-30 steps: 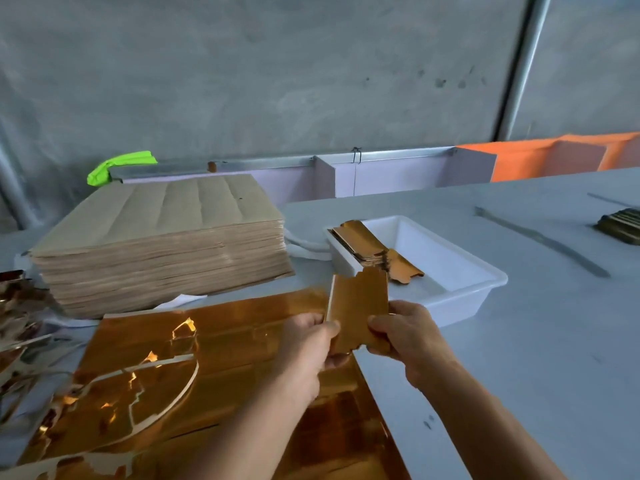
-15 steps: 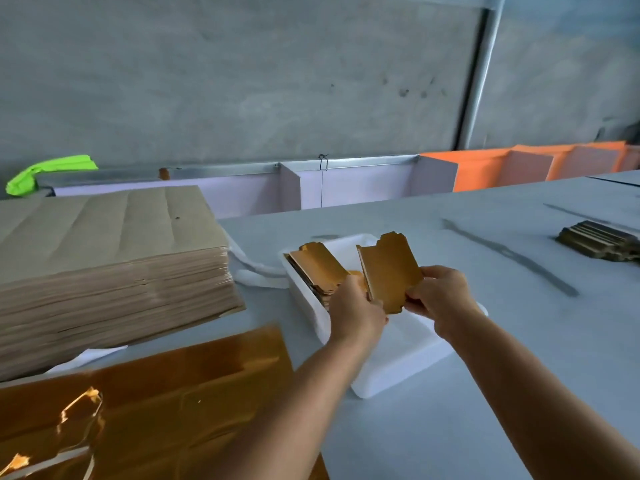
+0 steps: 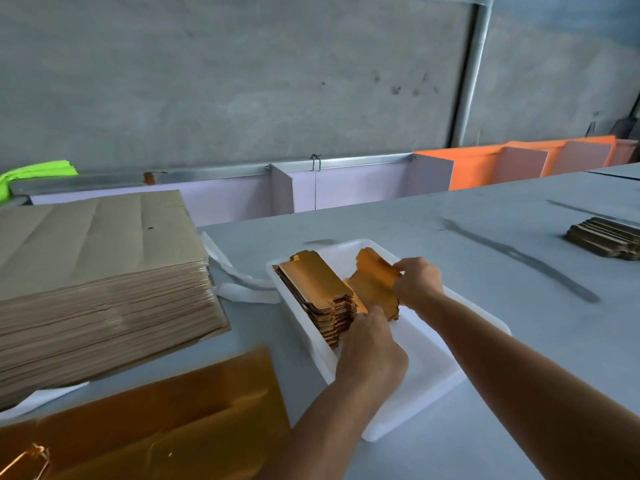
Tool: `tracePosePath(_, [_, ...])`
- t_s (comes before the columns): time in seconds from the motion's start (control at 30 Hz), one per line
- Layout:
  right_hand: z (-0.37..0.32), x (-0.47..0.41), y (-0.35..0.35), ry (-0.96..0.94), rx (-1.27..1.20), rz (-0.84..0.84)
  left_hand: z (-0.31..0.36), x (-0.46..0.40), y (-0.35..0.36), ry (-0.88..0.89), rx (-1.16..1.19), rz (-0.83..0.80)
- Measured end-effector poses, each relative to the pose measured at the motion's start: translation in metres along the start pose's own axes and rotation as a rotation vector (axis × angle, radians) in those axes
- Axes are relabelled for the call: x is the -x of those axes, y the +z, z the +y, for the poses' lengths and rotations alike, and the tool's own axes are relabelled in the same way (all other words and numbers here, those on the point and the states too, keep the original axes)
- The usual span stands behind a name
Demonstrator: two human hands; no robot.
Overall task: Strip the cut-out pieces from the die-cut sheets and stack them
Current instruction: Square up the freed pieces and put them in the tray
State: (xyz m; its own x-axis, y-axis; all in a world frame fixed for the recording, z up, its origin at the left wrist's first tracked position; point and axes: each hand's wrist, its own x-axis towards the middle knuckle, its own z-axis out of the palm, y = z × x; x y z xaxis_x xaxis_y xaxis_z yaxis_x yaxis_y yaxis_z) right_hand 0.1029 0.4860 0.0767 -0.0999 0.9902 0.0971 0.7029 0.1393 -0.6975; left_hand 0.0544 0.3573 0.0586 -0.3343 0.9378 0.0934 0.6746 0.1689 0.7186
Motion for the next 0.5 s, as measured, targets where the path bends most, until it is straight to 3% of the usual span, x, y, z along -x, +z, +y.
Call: tracePosePath(0.5, [0.016, -0.025, 0.043, 0.066, -0.011, -0.085, 0.002, 0.001, -0.003, -0.047, 0.036, 0.059])
